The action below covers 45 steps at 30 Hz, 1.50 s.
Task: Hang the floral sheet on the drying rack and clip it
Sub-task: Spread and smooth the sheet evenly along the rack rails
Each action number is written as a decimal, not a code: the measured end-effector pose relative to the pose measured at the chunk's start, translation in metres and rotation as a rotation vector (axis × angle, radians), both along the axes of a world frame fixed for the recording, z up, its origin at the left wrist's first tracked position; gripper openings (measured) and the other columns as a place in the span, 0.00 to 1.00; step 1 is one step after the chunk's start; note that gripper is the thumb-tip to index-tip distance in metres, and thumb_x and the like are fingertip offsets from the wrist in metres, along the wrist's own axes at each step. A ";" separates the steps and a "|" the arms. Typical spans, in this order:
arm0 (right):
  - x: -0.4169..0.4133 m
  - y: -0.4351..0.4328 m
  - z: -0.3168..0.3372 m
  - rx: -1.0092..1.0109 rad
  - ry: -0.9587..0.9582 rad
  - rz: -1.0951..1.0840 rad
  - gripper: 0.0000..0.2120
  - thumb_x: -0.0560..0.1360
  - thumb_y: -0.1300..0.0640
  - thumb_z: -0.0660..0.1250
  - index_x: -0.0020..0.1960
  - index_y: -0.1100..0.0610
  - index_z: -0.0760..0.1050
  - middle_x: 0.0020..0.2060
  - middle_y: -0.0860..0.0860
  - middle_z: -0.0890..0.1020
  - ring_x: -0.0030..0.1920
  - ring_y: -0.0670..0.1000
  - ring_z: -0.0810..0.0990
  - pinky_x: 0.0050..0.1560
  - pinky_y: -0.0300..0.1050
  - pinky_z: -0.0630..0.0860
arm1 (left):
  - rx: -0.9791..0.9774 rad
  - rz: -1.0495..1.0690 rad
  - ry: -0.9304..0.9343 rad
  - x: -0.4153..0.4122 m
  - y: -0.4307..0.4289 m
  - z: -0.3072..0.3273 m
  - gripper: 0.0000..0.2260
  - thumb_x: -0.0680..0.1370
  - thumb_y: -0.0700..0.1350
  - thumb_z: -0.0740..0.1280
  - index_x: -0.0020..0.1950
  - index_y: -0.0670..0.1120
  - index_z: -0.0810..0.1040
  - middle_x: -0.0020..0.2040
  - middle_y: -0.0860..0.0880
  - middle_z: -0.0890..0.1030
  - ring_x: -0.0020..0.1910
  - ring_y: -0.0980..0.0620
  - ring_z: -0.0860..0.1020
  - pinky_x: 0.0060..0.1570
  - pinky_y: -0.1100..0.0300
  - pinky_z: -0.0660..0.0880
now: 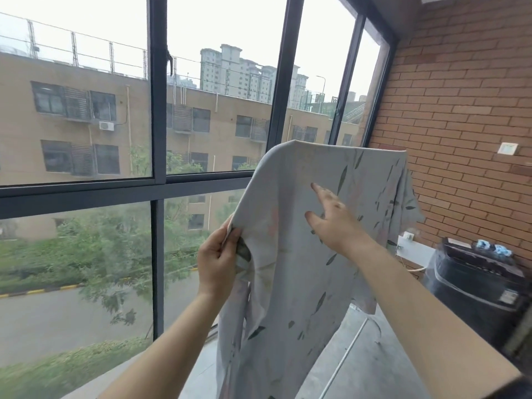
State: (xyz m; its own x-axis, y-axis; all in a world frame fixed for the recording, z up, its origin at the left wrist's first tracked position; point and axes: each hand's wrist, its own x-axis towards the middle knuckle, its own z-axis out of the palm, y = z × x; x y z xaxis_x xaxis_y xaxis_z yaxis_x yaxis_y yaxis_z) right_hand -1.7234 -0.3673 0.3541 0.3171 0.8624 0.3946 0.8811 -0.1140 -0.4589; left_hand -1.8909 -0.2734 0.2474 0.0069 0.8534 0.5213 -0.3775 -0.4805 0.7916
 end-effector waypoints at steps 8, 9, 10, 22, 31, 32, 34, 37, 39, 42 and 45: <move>-0.011 -0.008 -0.012 -0.024 0.010 0.059 0.29 0.80 0.55 0.59 0.77 0.51 0.52 0.76 0.47 0.57 0.76 0.46 0.52 0.74 0.44 0.51 | 0.079 0.098 0.240 -0.020 0.004 0.015 0.09 0.78 0.37 0.64 0.42 0.37 0.81 0.26 0.57 0.75 0.29 0.58 0.70 0.34 0.61 0.68; -0.011 -0.009 -0.012 -0.015 0.007 0.061 0.29 0.80 0.54 0.59 0.77 0.51 0.52 0.76 0.47 0.57 0.76 0.46 0.52 0.73 0.43 0.51 | 0.150 0.155 0.292 -0.029 0.005 0.029 0.10 0.79 0.37 0.63 0.39 0.39 0.81 0.25 0.56 0.74 0.28 0.58 0.69 0.33 0.62 0.67; -0.010 -0.010 -0.011 -0.007 0.008 0.061 0.28 0.80 0.54 0.58 0.77 0.52 0.52 0.76 0.47 0.57 0.76 0.46 0.53 0.73 0.42 0.51 | 0.209 0.208 0.325 -0.039 0.006 0.046 0.12 0.79 0.37 0.63 0.37 0.41 0.80 0.24 0.55 0.73 0.28 0.58 0.68 0.31 0.63 0.65; -0.048 -0.009 0.011 0.093 -0.005 0.119 0.29 0.80 0.53 0.59 0.77 0.53 0.52 0.75 0.48 0.58 0.74 0.47 0.57 0.70 0.42 0.56 | 0.425 0.460 0.655 -0.112 -0.009 0.176 0.04 0.74 0.46 0.71 0.41 0.47 0.84 0.32 0.52 0.80 0.31 0.57 0.76 0.33 0.63 0.72; -0.063 -0.021 0.014 0.119 0.013 0.113 0.28 0.80 0.53 0.59 0.77 0.52 0.53 0.76 0.48 0.57 0.75 0.47 0.55 0.70 0.42 0.55 | 0.462 0.390 0.784 -0.117 -0.011 0.134 0.04 0.73 0.42 0.72 0.38 0.48 0.84 0.33 0.54 0.81 0.35 0.55 0.80 0.39 0.61 0.76; -0.062 -0.023 0.011 0.112 0.021 0.106 0.29 0.80 0.53 0.59 0.77 0.51 0.52 0.76 0.48 0.57 0.75 0.47 0.55 0.70 0.42 0.55 | 0.448 0.360 0.785 -0.115 -0.011 0.115 0.07 0.72 0.41 0.72 0.34 0.49 0.83 0.31 0.55 0.81 0.34 0.56 0.79 0.38 0.61 0.76; -0.061 -0.027 0.004 0.095 0.043 0.088 0.29 0.79 0.53 0.59 0.77 0.51 0.52 0.76 0.48 0.57 0.75 0.47 0.54 0.71 0.43 0.54 | 0.404 0.321 0.773 -0.107 -0.009 0.080 0.12 0.72 0.42 0.72 0.29 0.50 0.78 0.28 0.56 0.78 0.30 0.59 0.76 0.34 0.65 0.72; -0.059 -0.034 -0.003 0.086 0.060 0.064 0.29 0.79 0.53 0.60 0.77 0.51 0.52 0.76 0.48 0.57 0.75 0.47 0.54 0.71 0.42 0.53 | 0.322 0.280 0.735 -0.093 -0.005 0.044 0.09 0.72 0.41 0.73 0.32 0.47 0.79 0.28 0.55 0.78 0.30 0.58 0.75 0.29 0.70 0.67; -0.059 -0.040 -0.007 0.070 0.061 0.051 0.29 0.79 0.53 0.59 0.77 0.51 0.52 0.76 0.47 0.57 0.75 0.46 0.54 0.71 0.42 0.53 | 0.279 0.273 0.718 -0.088 -0.001 0.031 0.06 0.72 0.39 0.72 0.34 0.45 0.80 0.30 0.52 0.79 0.32 0.54 0.77 0.30 0.66 0.68; -0.058 -0.048 -0.013 0.024 0.053 0.028 0.29 0.80 0.53 0.59 0.77 0.51 0.52 0.76 0.47 0.56 0.75 0.46 0.53 0.71 0.42 0.53 | 0.228 0.227 0.725 -0.080 0.000 0.021 0.07 0.72 0.38 0.70 0.34 0.45 0.79 0.29 0.52 0.78 0.31 0.53 0.76 0.31 0.62 0.69; -0.059 -0.055 -0.018 -0.008 0.053 0.011 0.29 0.80 0.53 0.59 0.77 0.52 0.51 0.76 0.48 0.56 0.76 0.46 0.52 0.71 0.42 0.53 | 0.187 0.188 0.736 -0.070 -0.003 0.012 0.09 0.73 0.39 0.69 0.32 0.44 0.77 0.29 0.50 0.77 0.31 0.50 0.75 0.31 0.59 0.69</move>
State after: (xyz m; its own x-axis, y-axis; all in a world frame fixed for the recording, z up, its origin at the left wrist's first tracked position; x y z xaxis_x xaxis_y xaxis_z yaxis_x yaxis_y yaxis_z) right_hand -1.7822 -0.4222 0.3362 0.3275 0.8691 0.3708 0.8569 -0.1078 -0.5041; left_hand -1.9607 -0.2760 0.2590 0.2705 0.7733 0.5735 0.3146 -0.6340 0.7064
